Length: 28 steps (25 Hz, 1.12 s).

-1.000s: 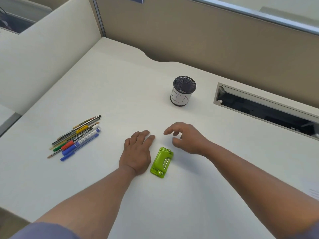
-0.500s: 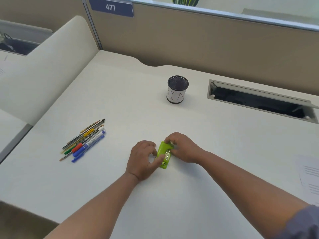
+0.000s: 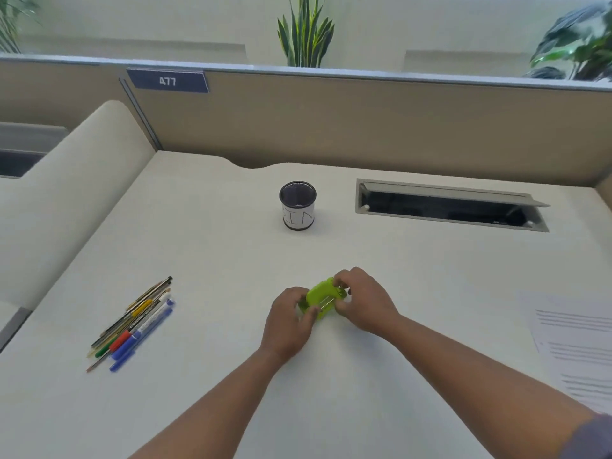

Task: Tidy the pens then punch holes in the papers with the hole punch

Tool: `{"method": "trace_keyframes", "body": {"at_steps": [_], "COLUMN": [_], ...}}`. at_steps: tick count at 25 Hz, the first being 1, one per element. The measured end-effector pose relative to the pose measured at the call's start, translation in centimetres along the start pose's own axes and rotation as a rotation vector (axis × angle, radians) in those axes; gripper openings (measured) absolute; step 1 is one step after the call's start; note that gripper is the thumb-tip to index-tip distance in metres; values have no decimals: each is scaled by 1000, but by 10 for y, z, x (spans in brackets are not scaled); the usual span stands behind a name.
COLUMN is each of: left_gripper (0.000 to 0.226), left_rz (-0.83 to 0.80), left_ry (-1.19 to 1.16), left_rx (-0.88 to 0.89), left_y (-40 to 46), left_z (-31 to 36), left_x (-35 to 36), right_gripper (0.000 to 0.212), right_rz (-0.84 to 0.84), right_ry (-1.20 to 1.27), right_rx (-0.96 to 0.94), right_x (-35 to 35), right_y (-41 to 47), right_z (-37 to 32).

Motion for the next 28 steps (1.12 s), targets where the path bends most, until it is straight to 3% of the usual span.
{"method": "trace_keyframes", "body": {"at_steps": [4, 10, 22, 28], "left_gripper": [22, 27, 22, 46], "left_rz": [-48, -141, -205, -227], "left_ry": [4, 97, 165, 239], "left_rx": [-63, 16, 46, 44], "left_y": [39, 104, 159, 153], "left_z": [49, 93, 81, 88], "left_x": [45, 97, 149, 131], "right_gripper": [29, 27, 26, 61], "right_rz": [155, 314, 309, 275], "right_ry": [-38, -9, 13, -28], "right_rx": [90, 170, 244, 217], "right_x": [-37, -63, -47, -54], "right_y": [6, 43, 95, 86], "right_z": [33, 74, 118, 114]}}
Point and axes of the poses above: each hand's wrist, its own y-axis towards the middle knuckle, its own x-axis out of the palm, z = x × y, the point moved 2 cm from there along y, towards the middle knuckle, and after that the axes turned 12 degrees about z, right-handed, at the moved point
